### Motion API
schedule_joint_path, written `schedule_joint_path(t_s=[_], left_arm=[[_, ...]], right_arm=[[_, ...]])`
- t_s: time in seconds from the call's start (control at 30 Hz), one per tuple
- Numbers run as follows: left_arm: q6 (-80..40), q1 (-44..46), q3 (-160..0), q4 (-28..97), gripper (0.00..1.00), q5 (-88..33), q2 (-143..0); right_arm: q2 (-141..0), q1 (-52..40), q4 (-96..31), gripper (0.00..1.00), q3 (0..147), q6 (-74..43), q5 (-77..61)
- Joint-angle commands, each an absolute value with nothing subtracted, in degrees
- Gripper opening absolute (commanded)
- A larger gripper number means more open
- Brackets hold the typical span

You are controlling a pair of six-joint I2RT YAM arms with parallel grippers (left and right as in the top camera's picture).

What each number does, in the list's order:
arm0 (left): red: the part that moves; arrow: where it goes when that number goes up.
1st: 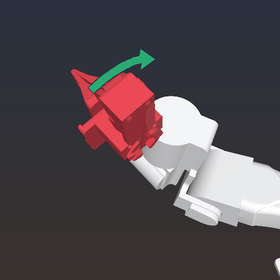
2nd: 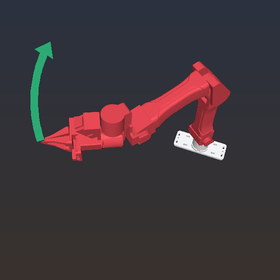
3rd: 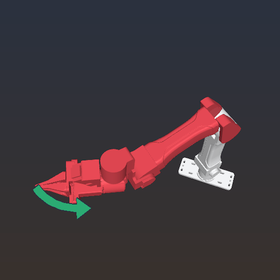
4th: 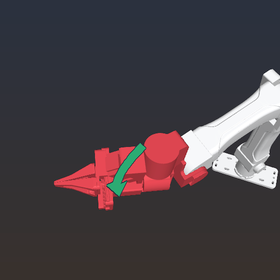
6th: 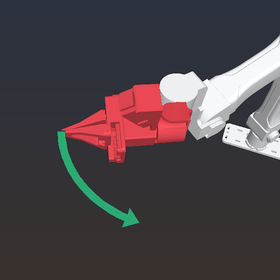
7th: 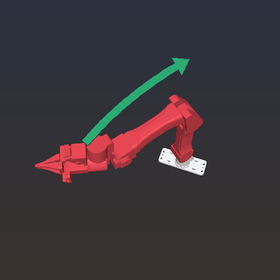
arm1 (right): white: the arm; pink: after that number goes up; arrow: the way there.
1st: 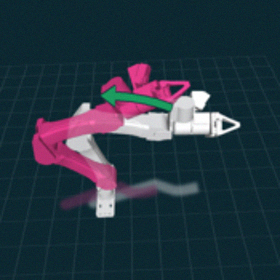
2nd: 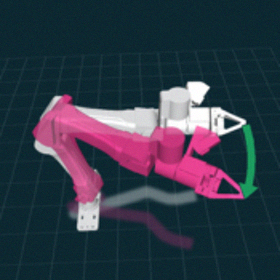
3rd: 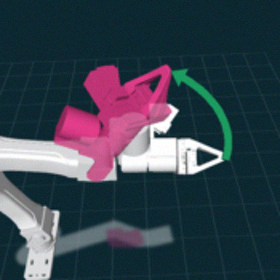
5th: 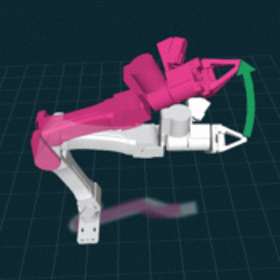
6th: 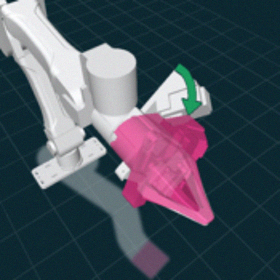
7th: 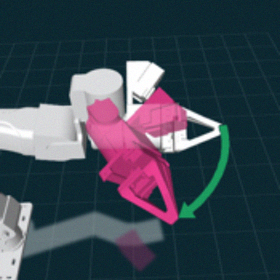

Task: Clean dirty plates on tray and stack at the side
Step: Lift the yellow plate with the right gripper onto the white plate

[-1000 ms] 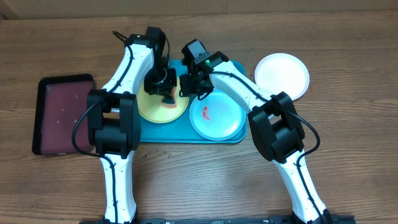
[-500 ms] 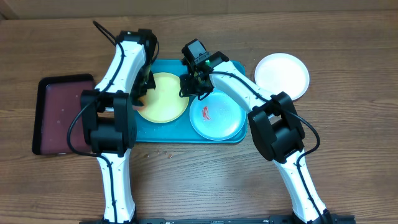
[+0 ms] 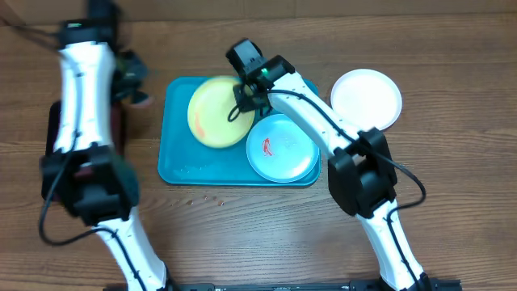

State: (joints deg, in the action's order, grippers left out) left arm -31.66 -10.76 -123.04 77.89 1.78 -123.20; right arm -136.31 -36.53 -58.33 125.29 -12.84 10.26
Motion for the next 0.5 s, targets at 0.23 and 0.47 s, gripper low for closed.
schedule_joint_path(t_s=[0.23, 0.47], left_arm=[[-33.04, -21.45, -120.38, 79.72, 0.04, -4.14, -122.45], [-33.01, -22.59, -120.16, 79.68, 0.04, -4.08, -122.45]], right_arm=[[-126.67, -52.25, -53.12, 0.04, 128.88, 10.92, 56.05], [-126.67, -58.26, -40.97, 0.04, 128.88, 33.43, 71.13]])
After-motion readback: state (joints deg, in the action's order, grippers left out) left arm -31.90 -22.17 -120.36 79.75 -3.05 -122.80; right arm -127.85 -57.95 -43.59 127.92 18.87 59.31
